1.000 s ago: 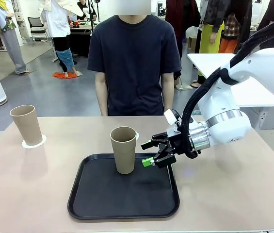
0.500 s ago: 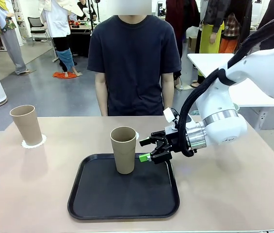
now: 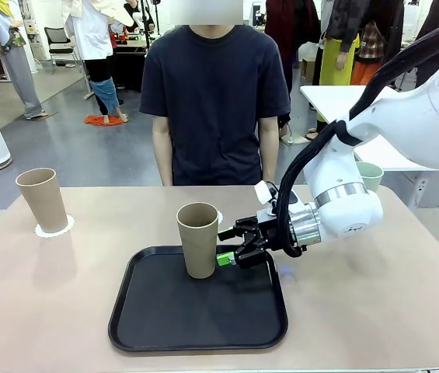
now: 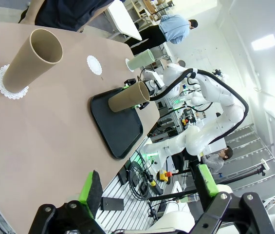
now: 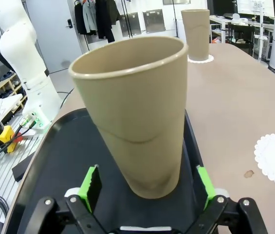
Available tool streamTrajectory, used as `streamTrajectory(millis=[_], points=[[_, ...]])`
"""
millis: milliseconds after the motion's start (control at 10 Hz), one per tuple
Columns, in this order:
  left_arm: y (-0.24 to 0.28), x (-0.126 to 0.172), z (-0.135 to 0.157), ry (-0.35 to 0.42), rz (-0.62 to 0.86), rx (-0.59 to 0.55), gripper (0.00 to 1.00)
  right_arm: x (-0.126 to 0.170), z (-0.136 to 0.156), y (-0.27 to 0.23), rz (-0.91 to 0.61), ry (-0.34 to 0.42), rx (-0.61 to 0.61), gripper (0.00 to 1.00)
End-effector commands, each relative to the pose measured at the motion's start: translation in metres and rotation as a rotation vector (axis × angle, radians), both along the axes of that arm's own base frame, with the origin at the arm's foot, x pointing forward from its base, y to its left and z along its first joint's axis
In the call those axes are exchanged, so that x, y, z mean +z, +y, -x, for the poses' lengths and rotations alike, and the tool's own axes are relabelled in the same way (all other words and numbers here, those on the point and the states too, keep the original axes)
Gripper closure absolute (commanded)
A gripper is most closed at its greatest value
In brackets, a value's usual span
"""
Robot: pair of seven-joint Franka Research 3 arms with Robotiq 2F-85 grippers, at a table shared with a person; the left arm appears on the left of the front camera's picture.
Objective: Place coasters on the table and set cups on them.
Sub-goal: Take one Reusable plastic cup from the Flat Tray and place it on a coaster set by the human.
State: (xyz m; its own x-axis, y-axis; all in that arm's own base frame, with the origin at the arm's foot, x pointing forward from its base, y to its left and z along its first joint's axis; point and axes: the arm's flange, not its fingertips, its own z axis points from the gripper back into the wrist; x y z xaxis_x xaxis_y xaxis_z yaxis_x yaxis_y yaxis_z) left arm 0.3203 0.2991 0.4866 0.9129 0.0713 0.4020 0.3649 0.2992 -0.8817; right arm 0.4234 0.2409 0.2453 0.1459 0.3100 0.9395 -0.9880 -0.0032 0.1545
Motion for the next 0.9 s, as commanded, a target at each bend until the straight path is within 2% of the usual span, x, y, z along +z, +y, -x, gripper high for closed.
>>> streamTrajectory(millis=[0, 800], points=[[0.001, 0.002, 0.001, 0.006, -0.002, 0.01, 0.0, -0.007, -0.003, 0.009, -0.019, -0.034, -0.026, 0.0], [0.001, 0.002, 0.001, 0.006, -0.002, 0.01, 0.0, -0.01, -0.007, 0.026, -0.07, -0.051, 0.029, 0.0]])
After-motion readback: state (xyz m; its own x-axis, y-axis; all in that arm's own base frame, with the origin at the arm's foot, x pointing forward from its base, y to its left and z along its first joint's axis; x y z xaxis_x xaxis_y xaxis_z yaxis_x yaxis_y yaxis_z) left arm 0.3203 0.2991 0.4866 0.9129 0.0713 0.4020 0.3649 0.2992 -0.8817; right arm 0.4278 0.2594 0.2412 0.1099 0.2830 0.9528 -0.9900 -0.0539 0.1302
